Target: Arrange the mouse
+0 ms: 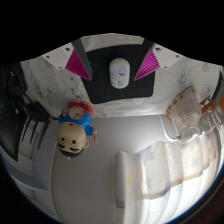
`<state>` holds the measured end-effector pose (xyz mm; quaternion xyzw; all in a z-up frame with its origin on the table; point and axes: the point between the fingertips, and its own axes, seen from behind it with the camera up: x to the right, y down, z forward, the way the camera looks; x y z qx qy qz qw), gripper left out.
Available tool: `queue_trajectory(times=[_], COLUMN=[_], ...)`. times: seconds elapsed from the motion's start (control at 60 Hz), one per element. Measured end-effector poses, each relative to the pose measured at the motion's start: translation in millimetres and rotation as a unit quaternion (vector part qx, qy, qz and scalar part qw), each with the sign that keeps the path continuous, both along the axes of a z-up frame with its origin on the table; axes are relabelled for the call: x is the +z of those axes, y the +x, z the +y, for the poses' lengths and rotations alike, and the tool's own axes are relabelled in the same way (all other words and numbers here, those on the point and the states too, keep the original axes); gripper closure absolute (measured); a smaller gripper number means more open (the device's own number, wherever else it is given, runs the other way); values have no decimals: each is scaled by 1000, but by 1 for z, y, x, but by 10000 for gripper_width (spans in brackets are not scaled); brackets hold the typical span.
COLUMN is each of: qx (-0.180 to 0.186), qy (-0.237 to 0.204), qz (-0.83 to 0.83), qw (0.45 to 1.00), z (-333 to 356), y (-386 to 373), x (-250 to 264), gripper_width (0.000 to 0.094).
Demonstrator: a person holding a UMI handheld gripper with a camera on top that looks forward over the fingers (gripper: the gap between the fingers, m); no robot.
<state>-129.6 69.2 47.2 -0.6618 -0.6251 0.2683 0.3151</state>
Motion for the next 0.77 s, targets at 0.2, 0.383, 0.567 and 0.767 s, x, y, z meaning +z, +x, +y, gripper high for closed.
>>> queue_trajectory(times=[0.2, 0.383, 0.567, 0.767], qx=[23, 21, 15, 22], qy=[34, 24, 29, 37], qz=[-24, -41, -44, -47], qw=[999, 999, 999, 998], z=[-5, -12, -11, -15], y=[116, 200, 226, 230], x=[76, 94, 91, 89], gripper_width=[93, 88, 85, 84])
